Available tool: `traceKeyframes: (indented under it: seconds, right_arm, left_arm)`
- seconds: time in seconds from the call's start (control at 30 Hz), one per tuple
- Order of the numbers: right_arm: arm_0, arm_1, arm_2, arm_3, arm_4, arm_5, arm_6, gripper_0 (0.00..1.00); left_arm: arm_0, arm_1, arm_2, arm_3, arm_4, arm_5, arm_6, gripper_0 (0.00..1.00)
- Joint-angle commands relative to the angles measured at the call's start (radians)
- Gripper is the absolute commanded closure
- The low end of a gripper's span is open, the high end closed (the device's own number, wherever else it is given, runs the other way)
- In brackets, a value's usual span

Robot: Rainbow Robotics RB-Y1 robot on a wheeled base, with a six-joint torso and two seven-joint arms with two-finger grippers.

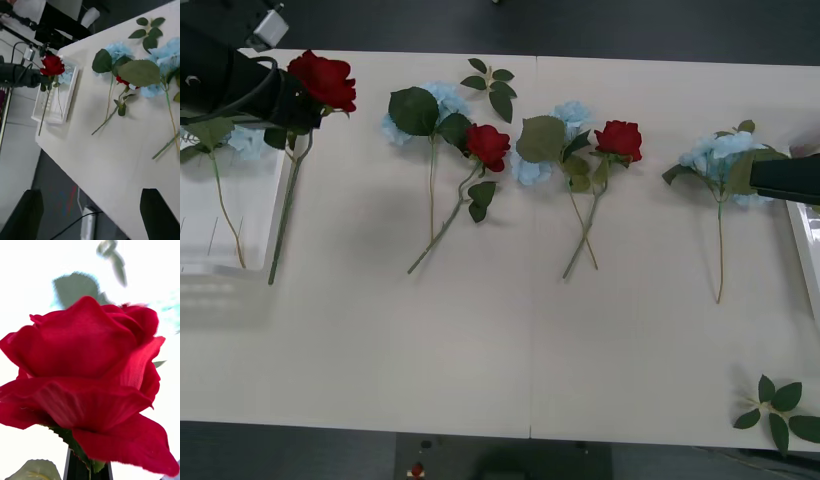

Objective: Put the red flowers into the right box and the blue flowers into the left box

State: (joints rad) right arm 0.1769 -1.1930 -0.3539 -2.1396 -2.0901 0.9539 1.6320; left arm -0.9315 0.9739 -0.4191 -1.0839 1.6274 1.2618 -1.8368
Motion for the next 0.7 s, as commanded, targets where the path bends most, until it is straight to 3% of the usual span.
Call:
traceKeyframes:
  seconds: [0.03,0.23,0.4,0.5,0.7]
  right_arm:
    - [0.001,-0.005,0.070,-0.039,-0.015,-0.032,0.080,0.25]
    - [-0.004,-0.019,0.210,-0.052,-0.053,-0.251,0.244,0.25]
    - [-0.042,-0.119,0.339,-0.062,-0.130,-0.405,0.364,0.25]
    - [-0.117,-0.158,0.428,-0.062,-0.150,-0.451,0.407,0.24]
    - [-0.367,-0.169,0.685,-0.063,-0.150,-0.546,0.410,0.24]
  left_arm:
    - [0.022,0.002,0.031,-0.022,0.158,-0.028,-0.170,1.00]
    - [0.062,-0.043,0.031,-0.022,0.420,-0.104,-0.294,1.00]
    - [0.086,-0.084,0.033,-0.022,0.571,-0.147,-0.409,1.00]
    - [0.095,-0.107,0.033,-0.022,0.643,-0.157,-0.478,1.00]
    - [0.125,-0.182,0.060,-0.021,0.763,-0.170,-0.641,1.00]
